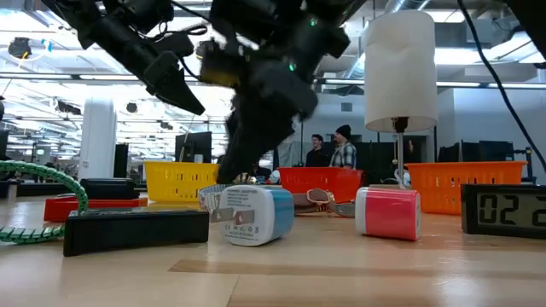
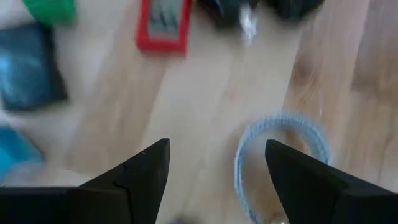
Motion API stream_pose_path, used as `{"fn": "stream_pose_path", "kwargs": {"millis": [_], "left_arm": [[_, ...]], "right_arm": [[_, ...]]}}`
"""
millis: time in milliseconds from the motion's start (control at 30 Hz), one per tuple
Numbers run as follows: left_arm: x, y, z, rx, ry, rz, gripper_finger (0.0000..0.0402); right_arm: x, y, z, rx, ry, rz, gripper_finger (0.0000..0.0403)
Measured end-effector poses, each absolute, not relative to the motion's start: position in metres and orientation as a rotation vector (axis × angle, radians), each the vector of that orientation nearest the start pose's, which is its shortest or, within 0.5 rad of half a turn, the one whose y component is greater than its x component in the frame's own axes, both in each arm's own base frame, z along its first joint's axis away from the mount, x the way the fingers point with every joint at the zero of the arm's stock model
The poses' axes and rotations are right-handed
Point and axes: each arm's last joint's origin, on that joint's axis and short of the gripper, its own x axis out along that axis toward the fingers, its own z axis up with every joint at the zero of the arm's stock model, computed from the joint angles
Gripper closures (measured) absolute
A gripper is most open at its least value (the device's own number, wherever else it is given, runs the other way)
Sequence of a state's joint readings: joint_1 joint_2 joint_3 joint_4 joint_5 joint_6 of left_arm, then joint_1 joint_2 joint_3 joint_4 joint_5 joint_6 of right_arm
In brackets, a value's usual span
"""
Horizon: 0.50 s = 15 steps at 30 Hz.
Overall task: Pick & Place Office items
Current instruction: Put the white watch into the red basket
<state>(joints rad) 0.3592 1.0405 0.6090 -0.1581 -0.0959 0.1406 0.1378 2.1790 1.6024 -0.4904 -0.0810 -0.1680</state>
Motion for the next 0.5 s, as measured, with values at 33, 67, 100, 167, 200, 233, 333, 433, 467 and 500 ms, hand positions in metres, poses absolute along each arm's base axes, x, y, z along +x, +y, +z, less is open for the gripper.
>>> {"fn": "stream_pose_path", "kwargs": {"millis": [33, 67, 100, 167, 200, 233, 333, 433, 467, 500], "left_arm": [[0.2, 0.078, 0.23, 0.056, 0.618, 0.399, 0.0244], [0.2, 0.078, 0.23, 0.056, 0.617, 0.399, 0.0244], [0.2, 0.078, 0.23, 0.056, 0.616, 0.4, 0.0244], [0.2, 0.078, 0.23, 0.057, 0.615, 0.4, 0.0244], [0.2, 0.078, 0.23, 0.057, 0.616, 0.4, 0.0244], [0.2, 0.078, 0.23, 0.056, 0.616, 0.4, 0.0244], [0.2, 0.078, 0.23, 0.056, 0.617, 0.4, 0.0244], [0.2, 0.078, 0.23, 0.056, 0.617, 0.4, 0.0244], [0.2, 0.078, 0.23, 0.056, 0.617, 0.4, 0.0244], [0.2, 0.078, 0.23, 0.056, 0.617, 0.4, 0.0244]], "right_arm": [[0.452, 0.064, 0.149, -0.182, 1.072, 0.287, 0.0147], [0.455, 0.064, 0.144, -0.191, 1.073, 0.29, 0.0147], [0.457, 0.064, 0.141, -0.203, 1.078, 0.295, 0.0147], [0.457, 0.064, 0.136, -0.236, 1.101, 0.291, 0.0147], [0.459, 0.064, 0.135, -0.249, 1.097, 0.281, 0.0147], [0.461, 0.063, 0.133, -0.26, 1.091, 0.269, 0.0147], [0.461, 0.061, 0.13, -0.269, 1.105, 0.265, 0.0148], [0.461, 0.06, 0.13, -0.268, 1.115, 0.263, 0.0156], [0.46, 0.06, 0.13, -0.268, 1.115, 0.262, 0.0161], [0.46, 0.06, 0.13, -0.268, 1.115, 0.263, 0.0168]]}}
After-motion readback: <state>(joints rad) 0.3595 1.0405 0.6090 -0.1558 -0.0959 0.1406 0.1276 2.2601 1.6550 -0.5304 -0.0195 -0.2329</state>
